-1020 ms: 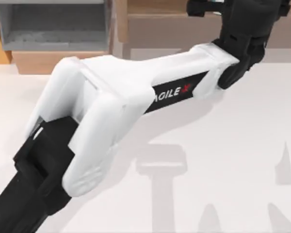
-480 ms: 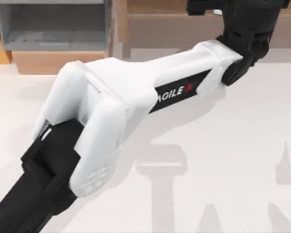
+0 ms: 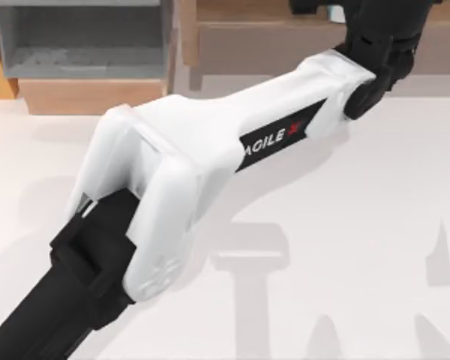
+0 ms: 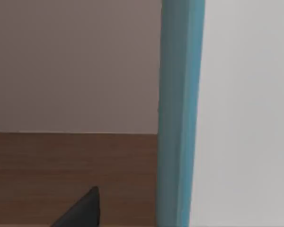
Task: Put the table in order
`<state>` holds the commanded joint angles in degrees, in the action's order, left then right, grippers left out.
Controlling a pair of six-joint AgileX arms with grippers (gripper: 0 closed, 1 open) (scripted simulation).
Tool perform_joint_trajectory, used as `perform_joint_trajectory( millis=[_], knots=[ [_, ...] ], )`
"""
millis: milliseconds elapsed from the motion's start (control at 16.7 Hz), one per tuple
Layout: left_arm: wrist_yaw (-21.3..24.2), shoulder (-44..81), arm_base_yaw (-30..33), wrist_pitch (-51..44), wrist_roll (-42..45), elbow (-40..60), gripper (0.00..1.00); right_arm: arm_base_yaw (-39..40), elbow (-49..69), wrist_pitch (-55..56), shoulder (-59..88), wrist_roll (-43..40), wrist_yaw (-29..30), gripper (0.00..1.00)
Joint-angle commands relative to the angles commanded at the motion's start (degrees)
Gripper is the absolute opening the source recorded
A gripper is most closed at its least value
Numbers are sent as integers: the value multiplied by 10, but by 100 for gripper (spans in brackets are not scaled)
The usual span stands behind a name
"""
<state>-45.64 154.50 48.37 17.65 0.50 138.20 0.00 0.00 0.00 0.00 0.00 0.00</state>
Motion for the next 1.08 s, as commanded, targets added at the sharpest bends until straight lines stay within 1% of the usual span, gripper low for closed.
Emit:
perform_joint_trajectory(
  millis=[180, 960, 1020, 1080],
  knots=[
    [0, 0, 0, 0, 0, 0, 100, 0, 0, 0, 0, 0, 0, 100],
    [0, 0, 0, 0, 0, 0, 2, 0, 0, 0, 0, 0, 0, 100],
    [0, 0, 0, 0, 0, 0, 0, 0, 0, 0, 0, 0, 0, 100],
    [0, 0, 0, 0, 0, 0, 0, 0, 0, 0, 0, 0, 0, 100]
  ],
)
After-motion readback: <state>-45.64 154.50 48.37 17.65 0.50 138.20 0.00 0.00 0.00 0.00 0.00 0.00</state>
